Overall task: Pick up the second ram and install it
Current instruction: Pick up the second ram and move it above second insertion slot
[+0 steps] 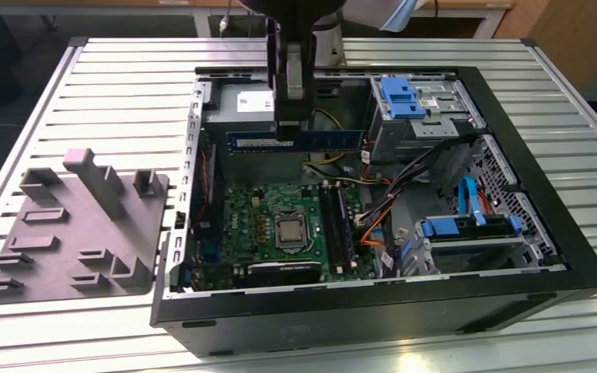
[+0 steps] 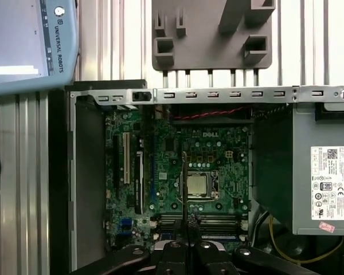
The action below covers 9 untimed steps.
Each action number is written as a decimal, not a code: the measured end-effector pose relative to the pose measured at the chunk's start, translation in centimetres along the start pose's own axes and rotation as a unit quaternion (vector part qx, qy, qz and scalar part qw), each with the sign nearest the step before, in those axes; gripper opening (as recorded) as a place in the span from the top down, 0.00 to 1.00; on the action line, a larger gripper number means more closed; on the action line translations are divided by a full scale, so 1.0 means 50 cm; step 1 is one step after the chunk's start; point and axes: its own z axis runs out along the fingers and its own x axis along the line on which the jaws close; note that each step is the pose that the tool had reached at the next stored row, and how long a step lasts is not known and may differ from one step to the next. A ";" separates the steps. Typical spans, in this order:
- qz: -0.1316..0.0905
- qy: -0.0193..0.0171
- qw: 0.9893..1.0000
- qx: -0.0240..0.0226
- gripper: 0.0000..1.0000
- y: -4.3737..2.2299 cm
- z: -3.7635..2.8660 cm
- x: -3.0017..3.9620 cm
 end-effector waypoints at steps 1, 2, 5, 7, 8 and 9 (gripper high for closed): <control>0.000 0.000 1.000 0.000 0.88 -0.003 0.002 0.000; 0.000 0.000 1.000 0.000 0.88 -0.005 0.004 0.000; 0.000 0.000 1.000 -0.001 0.88 -0.013 0.010 -0.001; 0.000 0.000 1.000 -0.001 0.88 -0.018 0.014 -0.001; 0.000 0.000 1.000 -0.001 0.88 -0.020 0.016 -0.002; 0.000 0.000 1.000 -0.001 0.88 -0.021 0.019 -0.002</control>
